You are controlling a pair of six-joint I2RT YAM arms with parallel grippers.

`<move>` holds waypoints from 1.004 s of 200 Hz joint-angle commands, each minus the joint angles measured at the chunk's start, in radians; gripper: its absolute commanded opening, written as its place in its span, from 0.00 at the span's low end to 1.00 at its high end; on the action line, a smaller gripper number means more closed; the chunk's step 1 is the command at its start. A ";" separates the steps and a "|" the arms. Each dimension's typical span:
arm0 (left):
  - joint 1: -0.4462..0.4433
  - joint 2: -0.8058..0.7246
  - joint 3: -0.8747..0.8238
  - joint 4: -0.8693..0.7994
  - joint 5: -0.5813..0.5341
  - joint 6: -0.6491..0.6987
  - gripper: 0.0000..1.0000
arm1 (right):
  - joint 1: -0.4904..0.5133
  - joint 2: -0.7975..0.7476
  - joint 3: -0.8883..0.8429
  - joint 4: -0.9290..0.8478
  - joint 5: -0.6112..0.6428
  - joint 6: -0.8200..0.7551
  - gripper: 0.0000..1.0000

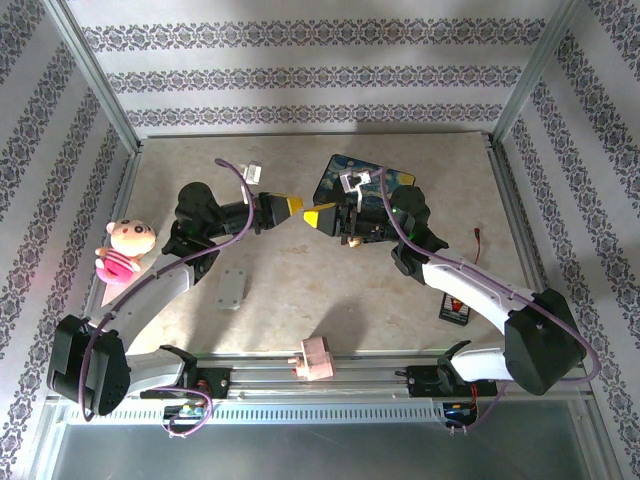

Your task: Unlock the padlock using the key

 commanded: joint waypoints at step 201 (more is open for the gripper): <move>-0.032 0.123 0.210 -0.568 -0.662 0.291 0.99 | -0.327 -0.411 -0.244 -0.706 0.657 -0.044 0.00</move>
